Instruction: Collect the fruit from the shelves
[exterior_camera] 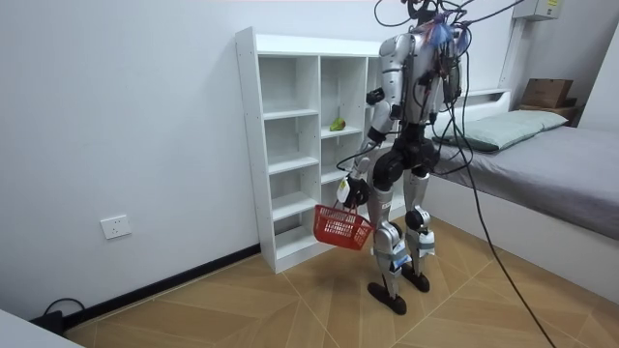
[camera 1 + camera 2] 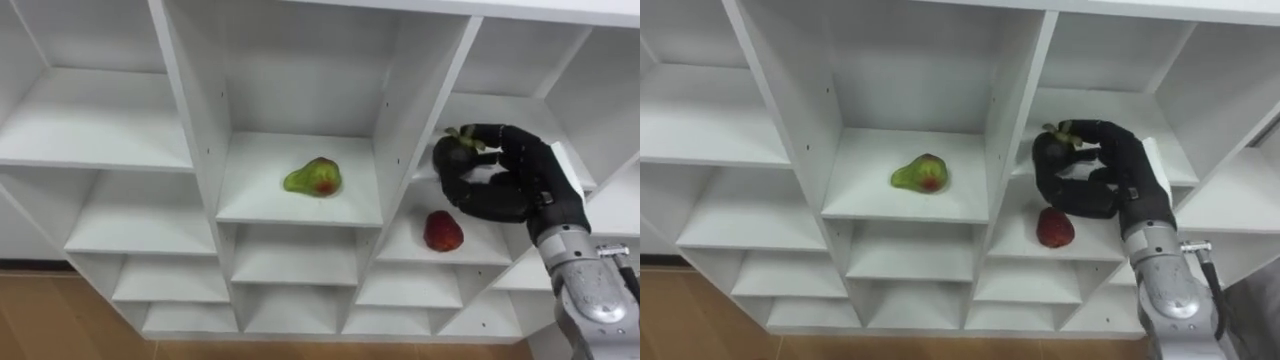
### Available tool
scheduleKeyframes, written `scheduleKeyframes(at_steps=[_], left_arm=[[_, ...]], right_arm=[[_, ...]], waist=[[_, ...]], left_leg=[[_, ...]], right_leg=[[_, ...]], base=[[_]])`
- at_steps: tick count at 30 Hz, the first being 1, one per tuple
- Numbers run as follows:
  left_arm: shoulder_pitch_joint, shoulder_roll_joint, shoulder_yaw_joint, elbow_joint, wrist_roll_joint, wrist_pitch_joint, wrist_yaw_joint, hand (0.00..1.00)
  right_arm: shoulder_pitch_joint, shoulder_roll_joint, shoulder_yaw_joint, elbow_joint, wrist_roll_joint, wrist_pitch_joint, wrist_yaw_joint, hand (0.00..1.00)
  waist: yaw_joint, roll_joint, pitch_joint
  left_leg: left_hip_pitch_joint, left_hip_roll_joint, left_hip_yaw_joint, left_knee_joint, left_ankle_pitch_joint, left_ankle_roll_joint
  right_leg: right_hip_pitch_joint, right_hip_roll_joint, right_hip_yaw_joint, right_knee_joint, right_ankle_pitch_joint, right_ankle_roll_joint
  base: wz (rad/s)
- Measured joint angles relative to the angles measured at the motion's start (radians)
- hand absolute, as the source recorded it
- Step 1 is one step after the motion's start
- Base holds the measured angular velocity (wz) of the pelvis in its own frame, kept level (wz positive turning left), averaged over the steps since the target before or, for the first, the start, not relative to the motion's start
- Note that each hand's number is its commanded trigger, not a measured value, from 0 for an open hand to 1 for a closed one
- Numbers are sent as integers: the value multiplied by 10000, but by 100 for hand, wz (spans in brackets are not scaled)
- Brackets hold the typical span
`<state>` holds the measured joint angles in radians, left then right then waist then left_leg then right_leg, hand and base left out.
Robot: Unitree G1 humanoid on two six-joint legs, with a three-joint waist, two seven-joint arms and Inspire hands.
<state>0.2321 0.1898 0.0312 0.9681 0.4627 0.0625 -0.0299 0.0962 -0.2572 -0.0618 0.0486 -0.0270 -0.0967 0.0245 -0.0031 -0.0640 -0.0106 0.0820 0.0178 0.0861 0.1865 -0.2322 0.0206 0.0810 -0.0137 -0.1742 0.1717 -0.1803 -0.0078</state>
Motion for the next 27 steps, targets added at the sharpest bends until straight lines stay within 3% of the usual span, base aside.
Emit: scheduleKeyframes(at_steps=[10,18,23,27], left_arm=[[-276,-99,-155,-9,-107,-179,31,100],[-671,-196,-444,-186,-2313,-717,57,100],[-1102,-187,-490,372,-2758,-784,50,100],[-1182,-171,-726,380,-3022,-792,-14,100]], right_arm=[[539,73,407,-955,-543,-35,489,100],[1567,199,1047,-1038,-599,283,1789,100],[1792,201,1594,-583,-1419,368,2018,100],[1828,192,1723,-536,-1464,645,2319,100]], waist=[[-251,212,54],[-205,238,28],[-172,192,34],[-167,167,60]], left_leg=[[-93,28,330,-15,-1,3],[-164,50,468,-49,2,2],[-245,46,517,-43,5,3],[-381,54,535,-34,8,8]], right_leg=[[-317,26,348,202,1,-2],[-488,34,497,162,44,-19],[-632,2,493,176,49,-14],[-774,1,485,174,101,-11]], base=[[-10],[-5],[-3],[-3]])
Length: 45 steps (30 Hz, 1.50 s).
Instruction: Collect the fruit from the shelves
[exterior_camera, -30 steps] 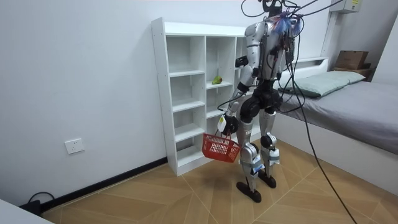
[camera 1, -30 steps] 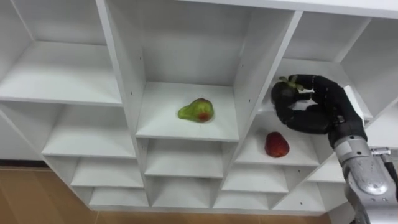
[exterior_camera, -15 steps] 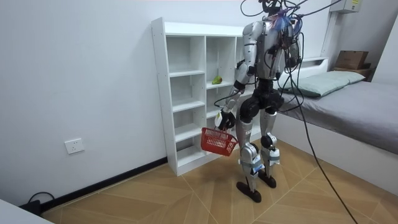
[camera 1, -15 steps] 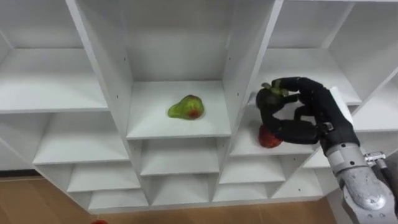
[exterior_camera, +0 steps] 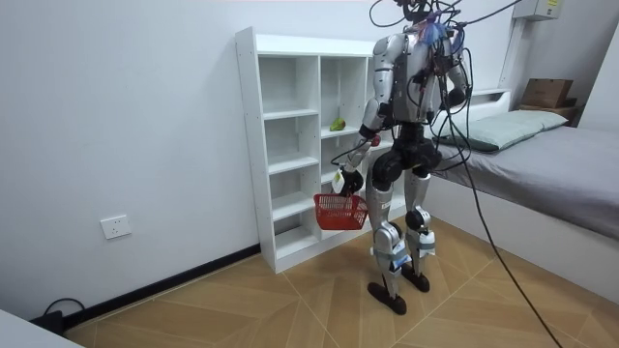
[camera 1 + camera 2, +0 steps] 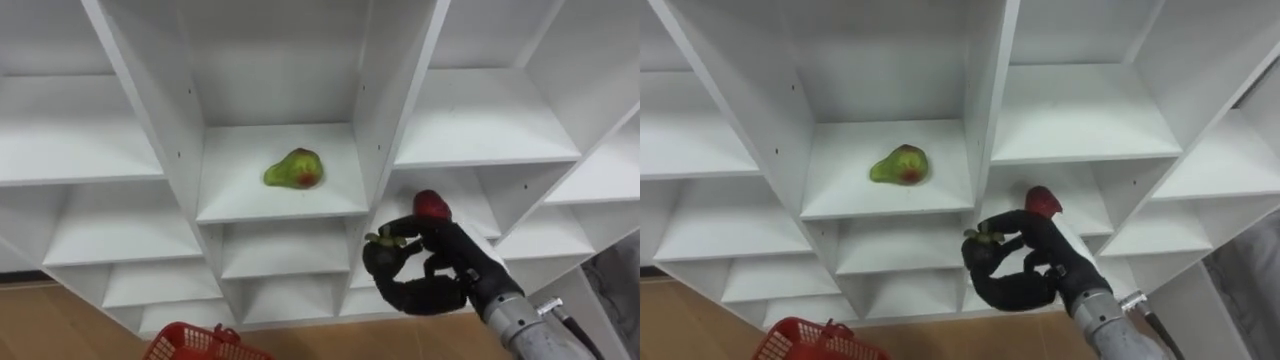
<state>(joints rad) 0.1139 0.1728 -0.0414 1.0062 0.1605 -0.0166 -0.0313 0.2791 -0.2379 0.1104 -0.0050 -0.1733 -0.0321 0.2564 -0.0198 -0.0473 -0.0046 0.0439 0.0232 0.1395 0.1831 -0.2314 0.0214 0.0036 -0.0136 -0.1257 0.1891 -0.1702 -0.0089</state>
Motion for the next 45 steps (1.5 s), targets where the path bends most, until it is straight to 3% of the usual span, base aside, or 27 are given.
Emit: scheduleKeyframes(at_steps=[8,15,22,29,36,42,45], left_arm=[[-183,35,-106,0,-131,0,-206,100],[-268,34,-233,-49,-515,3,-174,100],[-767,11,-724,-102,-605,-55,-163,100],[-1455,-123,-1053,-198,-808,-139,-211,100],[-1651,-282,-1241,-260,-866,-202,-212,100],[-1816,-267,-1427,-262,-1144,-283,-216,100],[-1975,-399,-1597,-241,-1180,-289,-221,100]], right_arm=[[-367,40,251,-80,57,39,764,100],[-383,44,665,87,8,123,807,100],[-898,85,1270,1169,-331,119,791,100],[-1728,127,1568,2704,-808,116,473,100],[-2388,526,1874,3958,-1503,78,-142,100],[-2797,523,2225,4809,-1499,1,-665,100],[-3033,664,2230,5351,-1540,-33,-884,100]], waist=[[53,-83,53],[249,-87,67],[263,-65,92],[272,72,163],[301,91,180],[400,106,189],[496,118,194]], left_leg=[[-189,6,-55,63,3,5],[-311,7,-55,92,3,5],[-717,5,-103,258,3,6],[-1477,-6,-292,629,4,7],[-1624,6,-332,702,5,5],[-1677,-3,-370,706,27,43],[-1789,-9,-372,746,43,59]], right_leg=[[-146,-10,-79,7,19,-14],[-235,-19,-69,-4,21,-15],[-575,8,-130,78,44,-22],[-1147,-12,-269,175,108,-58],[-1297,-36,-430,306,111,-64],[-1306,-56,-503,305,110,-63],[-1404,-69,-524,318,111,-63]], base=[[2],[0],[1],[7],[3],[3],[1]])
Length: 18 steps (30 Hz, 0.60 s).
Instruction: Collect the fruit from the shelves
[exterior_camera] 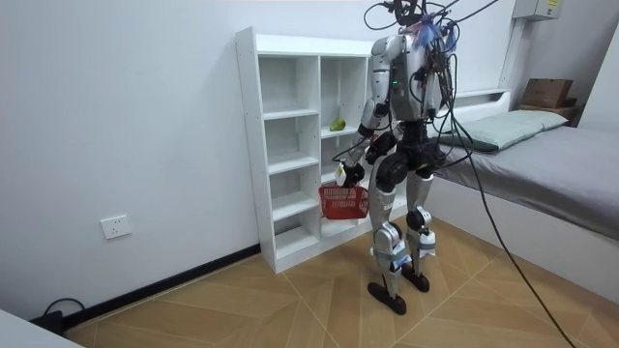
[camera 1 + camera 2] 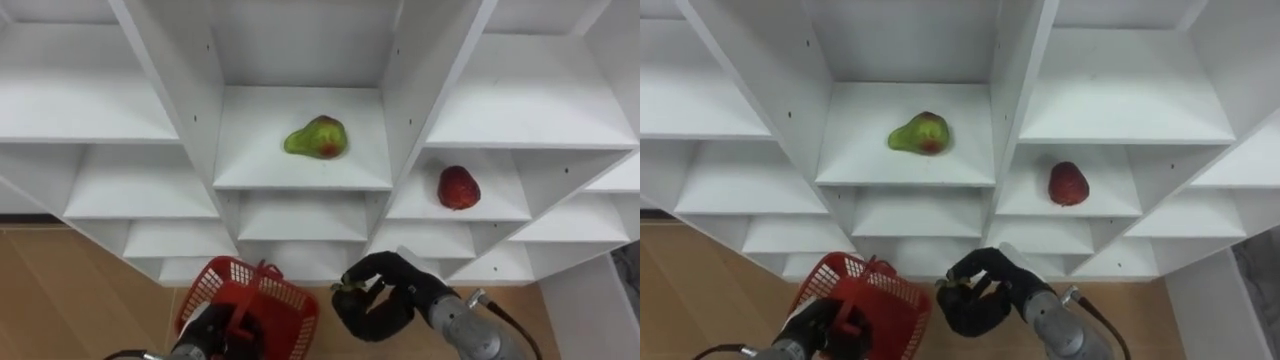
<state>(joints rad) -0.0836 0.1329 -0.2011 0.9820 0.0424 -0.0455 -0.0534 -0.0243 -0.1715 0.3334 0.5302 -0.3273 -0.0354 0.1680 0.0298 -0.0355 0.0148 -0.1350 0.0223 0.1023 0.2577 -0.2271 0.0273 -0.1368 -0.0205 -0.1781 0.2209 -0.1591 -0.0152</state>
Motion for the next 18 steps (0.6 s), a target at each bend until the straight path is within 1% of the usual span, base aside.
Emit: scheduleKeyframes(at_steps=[2,5,13,15,18], left_arm=[[-128,-96,-166,124,-12,-5,-22,100],[-131,-127,-388,124,-93,-5,-70,100],[-172,-118,-606,118,-90,-5,-247,100],[-186,-74,-624,119,-88,-5,-286,100],[-224,-28,-831,120,-34,-5,-298,100]], right_arm=[[-113,85,95,226,-5,-3,-174,100],[-122,115,240,238,-169,-5,-322,100],[-366,204,468,782,-313,-72,-558,100],[-385,210,484,803,-303,-73,-608,100],[-428,209,683,827,-281,-71,-693,100]], waist=[[20,41,12],[20,97,14],[33,101,13],[33,101,14],[29,103,12]], left_leg=[[-16,-2,-5,0,6,2],[-16,-4,5,-5,6,1],[-23,0,-18,-8,7,0],[-37,1,-39,-8,7,0],[-98,-1,-63,-3,7,-1]], right_leg=[[-12,1,-7,0,0,0],[-17,8,3,-1,0,0],[-32,7,9,-2,0,0],[-45,5,3,-2,0,0],[-91,-5,-26,-2,0,0]], base=[[0],[0],[0],[0],[0]])
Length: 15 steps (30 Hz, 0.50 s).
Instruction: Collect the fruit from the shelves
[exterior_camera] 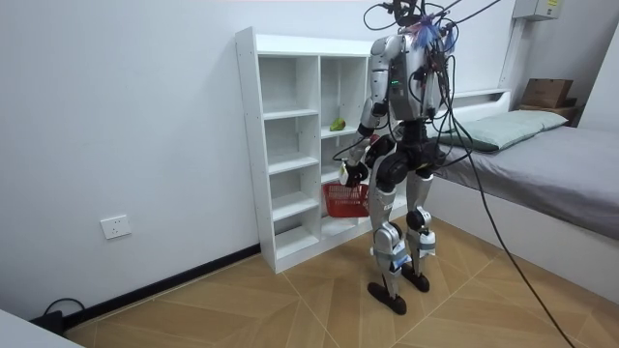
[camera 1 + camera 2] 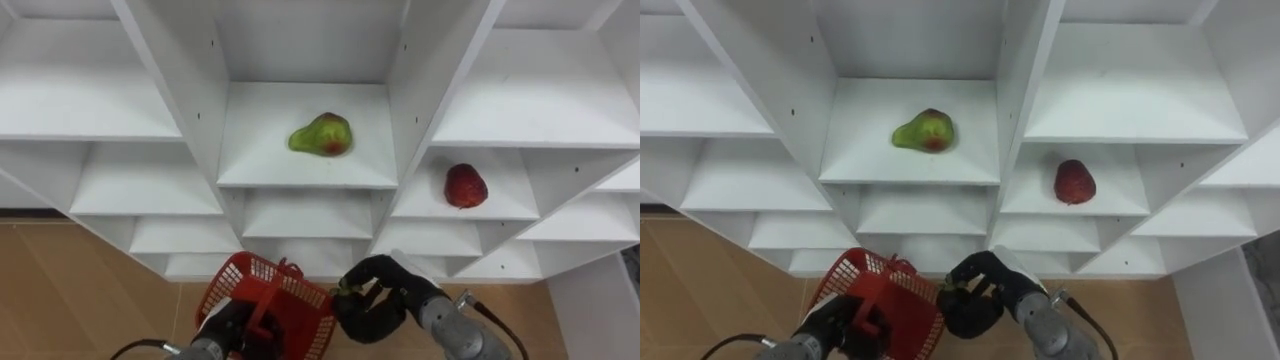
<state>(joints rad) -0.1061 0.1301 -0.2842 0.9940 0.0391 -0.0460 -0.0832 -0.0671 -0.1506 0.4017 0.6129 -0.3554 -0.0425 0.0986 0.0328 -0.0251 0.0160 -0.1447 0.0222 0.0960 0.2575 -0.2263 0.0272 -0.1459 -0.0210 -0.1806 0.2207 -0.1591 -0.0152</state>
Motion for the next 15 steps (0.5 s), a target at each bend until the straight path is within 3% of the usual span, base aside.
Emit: scheduleKeyframes(at_steps=[15], left_arm=[[-56,13,-490,47,229,-2,-126,100]], right_arm=[[-557,261,343,971,65,-15,-103,100]], waist=[[-3,101,63]], left_leg=[[-103,-32,-175,1,24,3]], right_leg=[[-22,-96,-205,-1,-1,1]], base=[[3]])
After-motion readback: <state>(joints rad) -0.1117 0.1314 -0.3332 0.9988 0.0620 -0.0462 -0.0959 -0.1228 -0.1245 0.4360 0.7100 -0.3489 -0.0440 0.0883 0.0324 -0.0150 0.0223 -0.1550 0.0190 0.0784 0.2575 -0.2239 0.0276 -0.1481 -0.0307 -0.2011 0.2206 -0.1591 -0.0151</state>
